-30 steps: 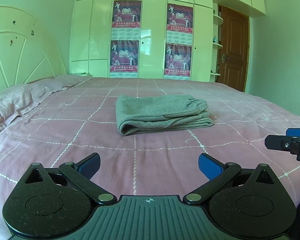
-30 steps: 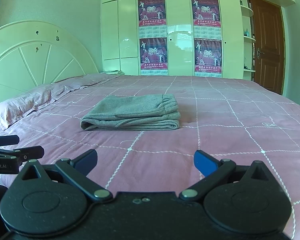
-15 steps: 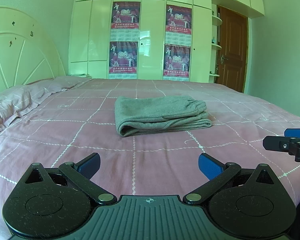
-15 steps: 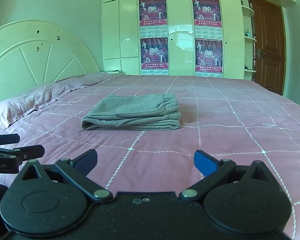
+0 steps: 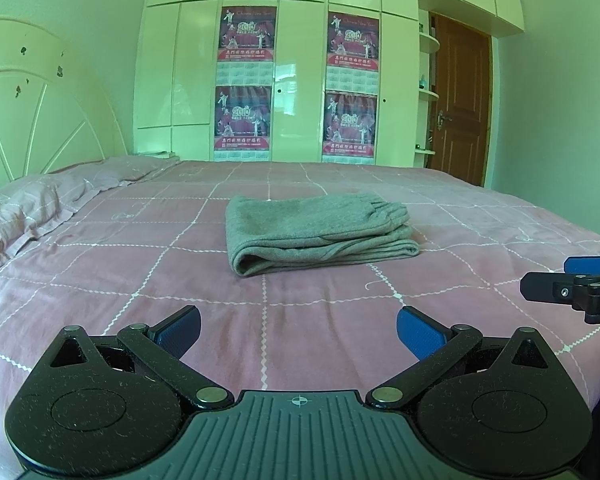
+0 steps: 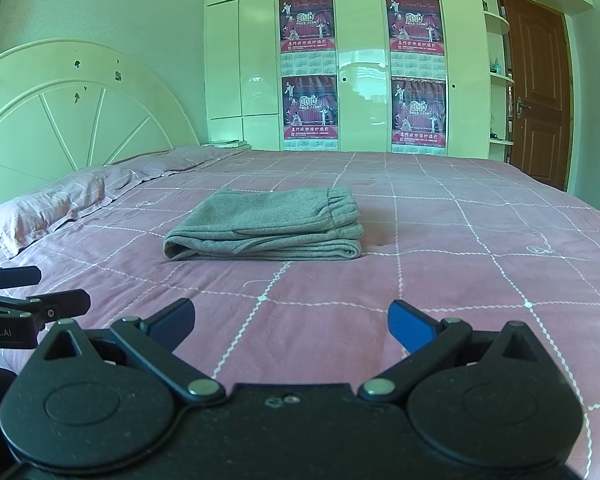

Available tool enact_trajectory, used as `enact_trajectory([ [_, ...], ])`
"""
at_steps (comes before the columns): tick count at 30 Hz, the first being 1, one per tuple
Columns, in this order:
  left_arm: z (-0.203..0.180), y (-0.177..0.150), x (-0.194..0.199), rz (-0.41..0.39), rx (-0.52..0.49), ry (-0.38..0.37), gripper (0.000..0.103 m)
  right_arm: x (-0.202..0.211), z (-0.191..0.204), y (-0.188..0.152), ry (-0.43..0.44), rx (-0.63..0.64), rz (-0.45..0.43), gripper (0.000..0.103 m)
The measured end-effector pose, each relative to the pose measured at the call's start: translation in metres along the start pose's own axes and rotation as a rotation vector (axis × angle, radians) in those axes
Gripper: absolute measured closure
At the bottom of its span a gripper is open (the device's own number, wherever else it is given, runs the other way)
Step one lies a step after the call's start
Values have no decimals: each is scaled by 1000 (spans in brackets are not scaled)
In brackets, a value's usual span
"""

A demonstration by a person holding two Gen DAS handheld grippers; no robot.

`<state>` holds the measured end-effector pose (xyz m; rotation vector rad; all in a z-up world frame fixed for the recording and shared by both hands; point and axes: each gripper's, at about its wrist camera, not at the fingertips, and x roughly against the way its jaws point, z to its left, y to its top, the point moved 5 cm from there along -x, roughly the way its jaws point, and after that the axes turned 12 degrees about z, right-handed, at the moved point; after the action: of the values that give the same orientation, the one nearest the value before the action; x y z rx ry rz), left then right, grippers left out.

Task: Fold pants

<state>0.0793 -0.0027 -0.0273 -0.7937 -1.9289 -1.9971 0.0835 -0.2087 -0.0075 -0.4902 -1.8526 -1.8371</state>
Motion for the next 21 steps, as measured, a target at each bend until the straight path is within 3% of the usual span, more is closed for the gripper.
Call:
enact_trajectory([
  [21,-2,0,4,-26,-11,-28,0,0,-1,0,1,2,0,6],
])
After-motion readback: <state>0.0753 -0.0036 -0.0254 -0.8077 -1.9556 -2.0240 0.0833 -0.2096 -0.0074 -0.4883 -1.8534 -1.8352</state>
